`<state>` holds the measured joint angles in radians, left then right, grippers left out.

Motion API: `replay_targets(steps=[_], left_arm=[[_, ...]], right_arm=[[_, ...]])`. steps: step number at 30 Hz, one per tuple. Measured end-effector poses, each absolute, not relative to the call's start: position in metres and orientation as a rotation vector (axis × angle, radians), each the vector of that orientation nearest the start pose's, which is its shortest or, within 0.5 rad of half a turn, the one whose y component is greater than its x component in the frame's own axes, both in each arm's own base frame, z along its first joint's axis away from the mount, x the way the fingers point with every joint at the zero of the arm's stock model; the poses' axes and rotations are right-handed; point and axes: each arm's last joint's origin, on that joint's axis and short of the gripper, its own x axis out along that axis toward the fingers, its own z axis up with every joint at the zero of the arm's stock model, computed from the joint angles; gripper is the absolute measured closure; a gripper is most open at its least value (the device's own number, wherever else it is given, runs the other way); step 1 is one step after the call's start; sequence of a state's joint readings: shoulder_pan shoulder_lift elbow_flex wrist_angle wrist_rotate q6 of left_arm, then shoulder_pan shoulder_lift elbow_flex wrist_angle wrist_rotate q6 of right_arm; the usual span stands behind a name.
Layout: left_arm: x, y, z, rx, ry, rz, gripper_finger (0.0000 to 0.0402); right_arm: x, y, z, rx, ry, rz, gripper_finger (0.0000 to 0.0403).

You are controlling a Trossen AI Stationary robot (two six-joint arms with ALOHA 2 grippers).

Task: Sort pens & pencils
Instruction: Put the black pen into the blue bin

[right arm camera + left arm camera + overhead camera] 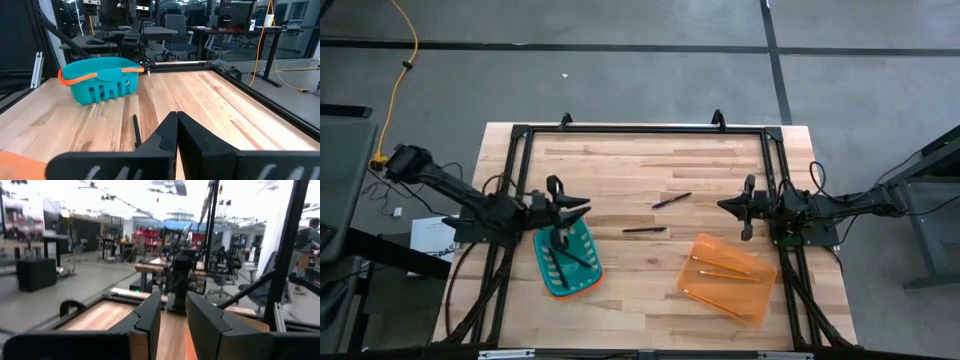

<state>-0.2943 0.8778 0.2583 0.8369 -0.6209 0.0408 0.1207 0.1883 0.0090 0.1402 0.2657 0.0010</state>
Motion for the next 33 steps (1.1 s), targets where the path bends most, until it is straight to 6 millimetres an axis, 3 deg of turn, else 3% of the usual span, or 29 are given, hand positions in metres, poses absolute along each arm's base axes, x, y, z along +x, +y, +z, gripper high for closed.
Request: replay_targets(steps=[8,16,25,33], left_arm=[[0.202,-0.04,0.246,-0.077,-0.018,0.355,0.0321],[0.236,-0.01,0.248,-0.222,0.3,0.421,0.0321],[0.282,0.019,0.23,-0.317,0.501,0.327,0.0321],[0.317,0.024,0.206,-0.286,0.712,0.28,0.0321]], right_arm=[[0.108,0.005,0.164,-0.008,0.046,-0.145,0.0403],[0.108,0.005,0.163,-0.009,0.048,-0.145,0.0403],[0.108,0.005,0.163,-0.009,0.05,-0.146,0.0403],[0.108,0.005,0.161,-0.013,0.068,-0.146,0.0403]])
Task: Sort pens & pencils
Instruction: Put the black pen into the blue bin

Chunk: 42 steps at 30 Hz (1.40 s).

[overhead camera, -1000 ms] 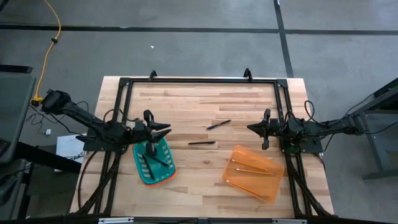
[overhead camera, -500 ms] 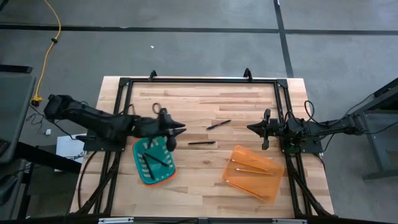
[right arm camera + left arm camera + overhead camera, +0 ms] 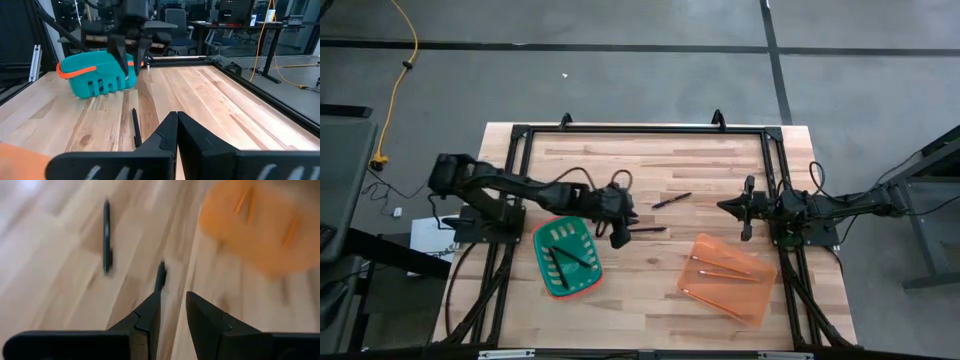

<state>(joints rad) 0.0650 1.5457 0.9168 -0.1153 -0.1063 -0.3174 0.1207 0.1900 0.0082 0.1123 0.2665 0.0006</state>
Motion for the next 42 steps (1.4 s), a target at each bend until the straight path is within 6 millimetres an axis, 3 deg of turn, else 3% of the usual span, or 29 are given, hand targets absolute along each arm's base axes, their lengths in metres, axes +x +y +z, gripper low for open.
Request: replay_targets(steps=[13,23,29,42], left_arm=[[0.361,0.029,0.162,-0.225,1.165,0.304,0.0321],[0.392,0.031,0.153,-0.157,1.21,0.293,0.0321],[0.387,0.027,0.153,-0.129,1.287,0.295,0.0321],[0.391,0.027,0.155,-0.086,1.245,0.279,0.0321]], right_arm=[[0.109,0.006,0.157,-0.023,0.118,-0.146,0.0403],[0.11,0.006,0.151,-0.034,0.174,-0.145,0.0403],[0.111,0.006,0.15,-0.036,0.188,-0.143,0.0403],[0.111,0.006,0.151,-0.072,0.182,-0.138,0.0403]])
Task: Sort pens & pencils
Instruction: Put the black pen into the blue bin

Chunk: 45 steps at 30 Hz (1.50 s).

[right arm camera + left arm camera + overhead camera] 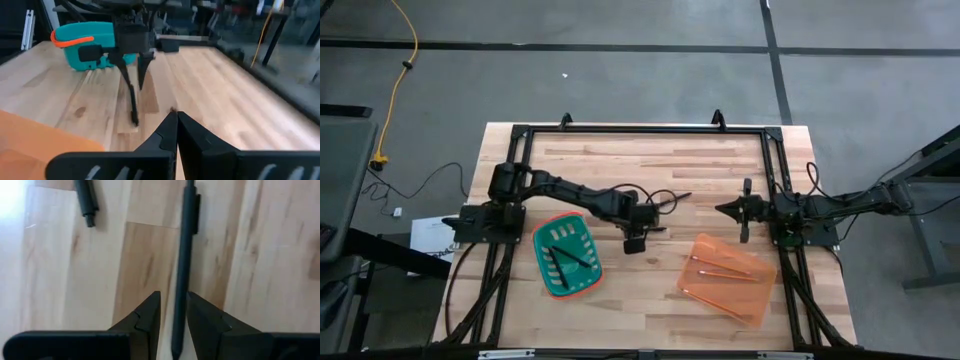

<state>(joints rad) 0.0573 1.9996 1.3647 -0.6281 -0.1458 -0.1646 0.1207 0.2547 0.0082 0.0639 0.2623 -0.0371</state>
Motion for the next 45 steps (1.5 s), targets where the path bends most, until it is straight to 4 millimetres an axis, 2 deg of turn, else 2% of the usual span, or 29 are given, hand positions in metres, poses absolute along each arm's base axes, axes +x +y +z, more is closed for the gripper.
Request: replay_targets(steps=[4,16,21,27,31,37,42,45], left_arm=[[0.391,0.026,0.154,-0.096,1.246,0.262,0.0321],[0.397,0.025,0.137,-0.129,1.252,0.213,0.0321],[0.398,0.026,0.138,-0.123,1.239,0.222,0.0321],[0.398,0.026,0.137,-0.122,1.245,0.224,0.0321],[0.399,0.026,0.134,-0.12,1.253,0.227,0.0328],[0.399,0.026,0.134,-0.116,1.253,0.232,0.0388],[0.399,0.023,0.134,-0.09,1.258,0.212,0.0373],[0.398,0.02,0.136,-0.074,1.254,0.215,0.0385]], right_arm=[[0.111,0.005,0.158,-0.148,0.14,-0.161,0.0403],[0.108,0.004,0.216,-0.146,-0.048,-0.193,0.0403],[0.099,0.003,0.24,-0.141,-0.066,-0.193,0.0403],[0.082,0.001,0.258,-0.085,-0.042,-0.188,0.0403],[0.075,0.0,0.256,-0.055,-0.021,-0.187,0.0403],[0.072,0.0,0.253,-0.068,0.007,-0.186,0.0403],[0.067,-0.001,0.258,-0.025,-0.038,-0.201,0.0403],[0.06,-0.002,0.26,-0.014,-0.07,-0.203,0.0403]])
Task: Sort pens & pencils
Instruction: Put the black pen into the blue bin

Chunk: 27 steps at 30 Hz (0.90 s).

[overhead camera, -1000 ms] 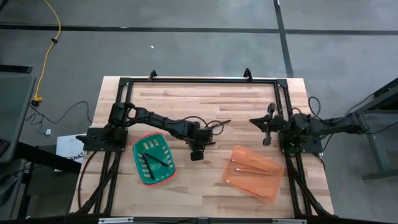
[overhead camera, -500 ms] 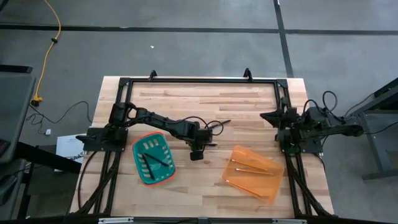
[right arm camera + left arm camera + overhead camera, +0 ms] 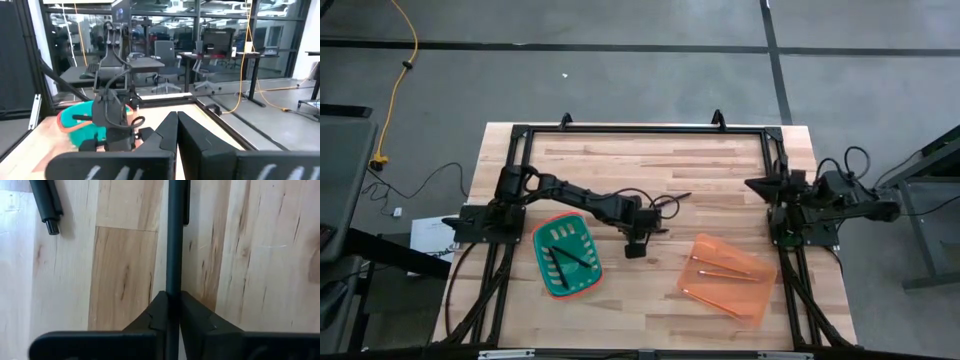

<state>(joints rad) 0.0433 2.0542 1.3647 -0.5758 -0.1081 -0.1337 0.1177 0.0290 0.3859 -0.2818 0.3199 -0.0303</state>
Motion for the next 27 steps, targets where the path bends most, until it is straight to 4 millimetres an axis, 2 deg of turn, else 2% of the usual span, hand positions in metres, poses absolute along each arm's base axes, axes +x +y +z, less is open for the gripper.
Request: replay_targets(steps=[9,14,20,27], left_arm=[[0.4,0.018,0.15,-0.059,1.282,0.212,0.0386],[0.405,0.018,0.165,-0.048,1.297,0.208,0.0394],[0.404,0.004,0.195,-0.003,1.298,0.185,0.0392],[0.379,-0.023,0.241,0.017,1.257,0.19,0.0394]], right_arm=[[0.058,-0.002,0.254,-0.02,-0.02,-0.205,0.0403],[0.058,-0.002,0.253,-0.023,-0.007,-0.205,0.0403],[0.058,-0.002,0.253,-0.008,-0.011,-0.204,0.0403],[0.058,-0.002,0.253,0.002,-0.007,-0.204,0.0403]])
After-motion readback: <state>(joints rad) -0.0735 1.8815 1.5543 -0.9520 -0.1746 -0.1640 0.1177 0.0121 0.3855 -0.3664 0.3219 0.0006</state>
